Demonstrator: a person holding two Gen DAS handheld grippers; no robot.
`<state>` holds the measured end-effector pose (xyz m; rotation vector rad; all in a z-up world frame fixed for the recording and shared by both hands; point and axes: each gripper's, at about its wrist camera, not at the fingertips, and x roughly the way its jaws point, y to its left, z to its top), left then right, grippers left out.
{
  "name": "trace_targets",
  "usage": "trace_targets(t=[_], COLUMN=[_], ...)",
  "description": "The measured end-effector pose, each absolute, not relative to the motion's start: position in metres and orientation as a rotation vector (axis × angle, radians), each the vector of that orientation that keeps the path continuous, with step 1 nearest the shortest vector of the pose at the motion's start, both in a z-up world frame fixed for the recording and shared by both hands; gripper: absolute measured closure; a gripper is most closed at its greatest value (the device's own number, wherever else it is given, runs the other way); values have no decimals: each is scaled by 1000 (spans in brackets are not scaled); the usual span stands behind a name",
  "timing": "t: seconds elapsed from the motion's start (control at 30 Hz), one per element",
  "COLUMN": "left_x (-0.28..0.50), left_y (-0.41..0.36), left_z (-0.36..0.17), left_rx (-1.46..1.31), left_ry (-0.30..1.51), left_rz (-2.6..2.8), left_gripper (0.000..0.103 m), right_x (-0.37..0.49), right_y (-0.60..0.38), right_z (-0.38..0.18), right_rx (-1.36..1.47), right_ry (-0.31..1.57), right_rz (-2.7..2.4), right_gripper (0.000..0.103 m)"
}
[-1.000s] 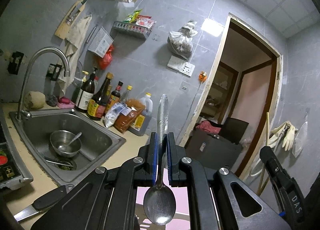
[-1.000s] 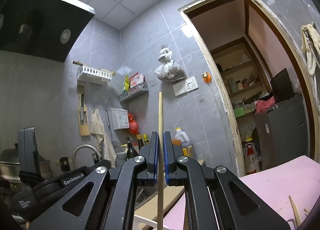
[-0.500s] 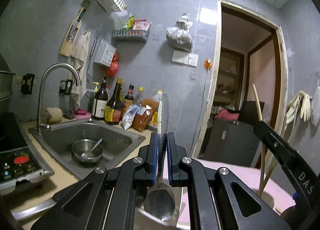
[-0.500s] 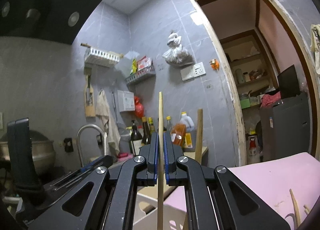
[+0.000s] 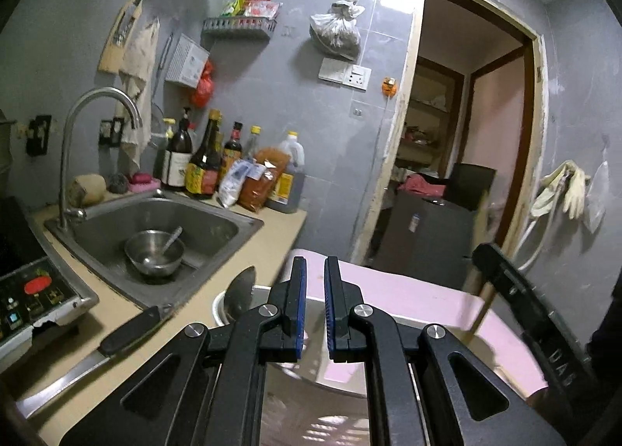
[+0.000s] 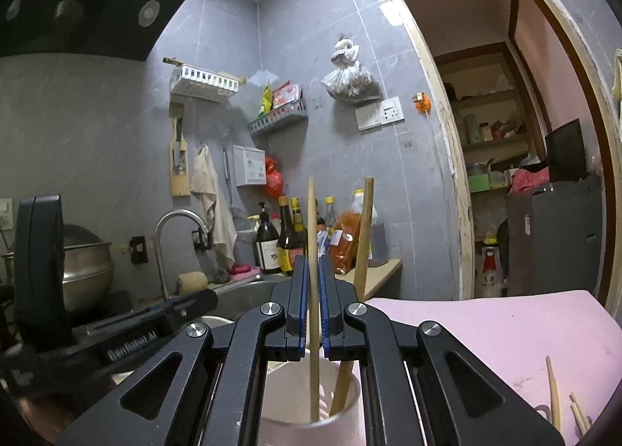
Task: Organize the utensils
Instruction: 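Open left gripper dropping the spoon while right gripper drops the chopstick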
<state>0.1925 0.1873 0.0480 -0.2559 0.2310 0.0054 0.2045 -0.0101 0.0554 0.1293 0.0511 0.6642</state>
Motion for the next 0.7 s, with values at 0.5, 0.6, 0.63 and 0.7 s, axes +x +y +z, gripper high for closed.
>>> trace_targets(t=[0.5,0.6,0.63,0.7], left_x=[166,161,160,157], left_y=[155,137,132,120], left_z=[99,107,109,113], left_rx=[-271,-246,-237,-227], left_ry=[207,189,184,166], left_rz=[-93,-107,-112,-118], left_gripper=[52,41,33,21], right_x=[165,158,157,153], right_y=[-69,-94,-101,-119], right_z=[100,109,111,115], right_rx=[134,147,146,146], right_ry=[-50,-70,-73,-85], right_rz=[588,535,519,486], right_gripper=[73,54,50,41])
